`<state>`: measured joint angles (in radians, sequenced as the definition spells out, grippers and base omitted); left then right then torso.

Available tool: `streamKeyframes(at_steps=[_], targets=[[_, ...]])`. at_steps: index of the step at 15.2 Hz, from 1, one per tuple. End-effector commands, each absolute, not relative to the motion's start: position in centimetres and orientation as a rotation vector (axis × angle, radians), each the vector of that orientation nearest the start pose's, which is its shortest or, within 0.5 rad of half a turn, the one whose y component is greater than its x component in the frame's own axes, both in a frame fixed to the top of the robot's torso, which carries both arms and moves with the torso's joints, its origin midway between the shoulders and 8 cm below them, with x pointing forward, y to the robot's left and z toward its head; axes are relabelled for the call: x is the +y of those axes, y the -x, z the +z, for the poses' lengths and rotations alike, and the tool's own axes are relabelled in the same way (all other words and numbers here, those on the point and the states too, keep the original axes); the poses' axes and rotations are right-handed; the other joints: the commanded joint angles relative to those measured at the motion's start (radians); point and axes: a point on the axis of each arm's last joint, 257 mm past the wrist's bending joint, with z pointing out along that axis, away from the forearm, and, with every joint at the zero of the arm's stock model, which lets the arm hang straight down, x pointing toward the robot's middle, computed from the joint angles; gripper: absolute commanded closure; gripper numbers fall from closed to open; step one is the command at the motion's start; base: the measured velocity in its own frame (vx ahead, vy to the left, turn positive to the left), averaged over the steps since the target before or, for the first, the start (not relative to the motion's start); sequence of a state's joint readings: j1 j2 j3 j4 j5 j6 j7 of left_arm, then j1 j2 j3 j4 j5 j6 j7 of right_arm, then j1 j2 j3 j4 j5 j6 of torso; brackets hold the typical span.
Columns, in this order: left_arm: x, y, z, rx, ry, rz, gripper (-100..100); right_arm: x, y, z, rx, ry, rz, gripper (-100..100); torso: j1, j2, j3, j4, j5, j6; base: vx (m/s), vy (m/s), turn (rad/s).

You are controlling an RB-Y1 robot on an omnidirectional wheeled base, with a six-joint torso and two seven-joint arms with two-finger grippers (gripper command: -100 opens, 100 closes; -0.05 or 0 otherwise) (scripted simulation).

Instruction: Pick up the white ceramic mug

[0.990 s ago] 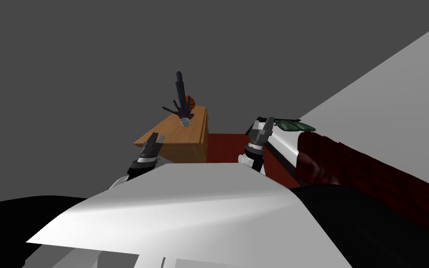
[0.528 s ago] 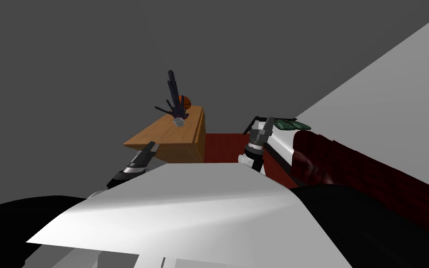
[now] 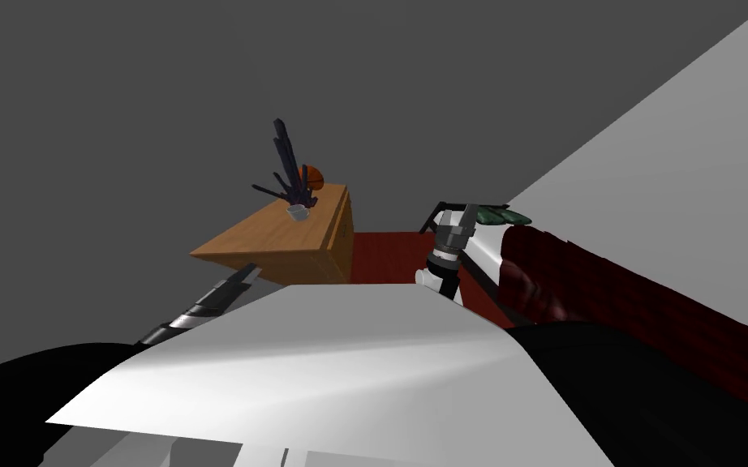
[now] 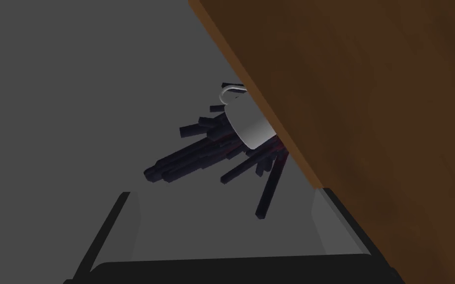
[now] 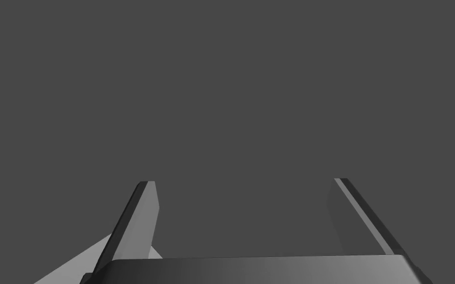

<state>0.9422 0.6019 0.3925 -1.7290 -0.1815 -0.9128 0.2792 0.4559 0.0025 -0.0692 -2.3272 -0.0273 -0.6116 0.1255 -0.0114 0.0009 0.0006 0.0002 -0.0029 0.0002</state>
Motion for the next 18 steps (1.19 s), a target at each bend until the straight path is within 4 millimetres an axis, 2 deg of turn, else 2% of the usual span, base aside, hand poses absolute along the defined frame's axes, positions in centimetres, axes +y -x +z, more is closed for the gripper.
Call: streamKeyframes(at_steps=[1,2,4,5,7,8,9,11,12,14,15,17,18], targets=[[46.5,-21.6,-19.2,1.524,0.588,-0.846,-100,-29.2,-30.9,7.9,0.477,-0.467,1.185,0,0.000,0.000,0.000,0.000,0.000,0.000,0.014,-0.072,-0.009],[47.4,-20.0,-19.6,1.594,0.582,-0.836,-100,-29.2,-30.9,7.9,0.477,-0.467,1.185,0,0.003,0.000,0.000,0.000,0.001,0.000,0.025,-0.091,-0.056],[48.5,-19.3,-20.6,1.604,0.615,-0.810,-100,-29.2,-30.9,7.8,0.478,-0.467,1.185,0,0.004,-0.001,-0.001,0.000,0.001,0.000,0.016,-0.089,-0.030],[49.5,-17.7,-20.8,1.676,0.616,-0.798,-100,-29.2,-30.9,7.8,0.478,-0.467,1.185,0,0.005,-0.001,-0.001,0.000,0.001,0.000,0.019,-0.111,-0.056],[50.6,-17.0,-21.6,1.686,0.646,-0.773,-100,-29.2,-30.9,7.8,0.477,-0.467,1.185,0,0.003,-0.002,-0.001,0.000,0.001,0.000,0.027,-0.117,-0.037],[50.6,-17.0,-21.6,1.686,0.646,-0.773,-100,-29.2,-30.9,7.8,0.478,-0.467,1.185,0,0.003,-0.002,-0.001,0.000,0.001,0.000,0.009,-0.057,0.007],[51.6,-15.4,-21.7,1.758,0.648,-0.761,-100,-29.2,-30.9,7.8,0.478,-0.467,1.185,0,0.005,-0.001,-0.001,0.000,0.001,0.000,0.028,-0.079,-0.056],[52.7,-14.5,-22.4,1.767,0.679,-0.734,-100,-29.2,-30.9,7.8,0.478,-0.467,1.185,0,0.005,-0.003,-0.001,-0.001,0.001,0.000,0.042,-0.089,-0.051],[53.5,-13.0,-22.3,1.837,0.680,-0.727,-100,-29.2,-30.9,7.8,0.478,-0.467,1.185,0,0.005,-0.003,-0.001,-0.001,0.001,0.000,0.073,-0.101,-0.083],[54.8,-12.1,-22.9,1.847,0.714,-0.693,-100,-29.2,-30.9,7.8,0.478,-0.467,1.185,0,0.003,-0.006,-0.003,-0.001,0.001,0.000,0.088,-0.105,-0.046],[55.8,-10.5,-22.7,1.921,0.723,-0.680,-100,-29.2,-30.9,7.8,0.478,-0.467,1.185,0,0.004,-0.006,-0.003,-0.001,0.001,0.000,0.100,-0.115,-0.056],[56.8,-9.6,-23.1,1.925,0.751,-0.653,-100,-29.2,-30.9,7.8,0.478,-0.467,1.185,0,0.003,-0.007,-0.004,-0.002,0.001,0.000,0.095,-0.104,-0.054],[57.8,-7.9,-22.8,1.993,0.769,-0.638,-100,-29.2,-30.9,7.8,0.478,-0.467,1.185,0,0.004,-0.007,-0.004,-0.002,0.001,0.000,0.129,-0.091,-0.100]])
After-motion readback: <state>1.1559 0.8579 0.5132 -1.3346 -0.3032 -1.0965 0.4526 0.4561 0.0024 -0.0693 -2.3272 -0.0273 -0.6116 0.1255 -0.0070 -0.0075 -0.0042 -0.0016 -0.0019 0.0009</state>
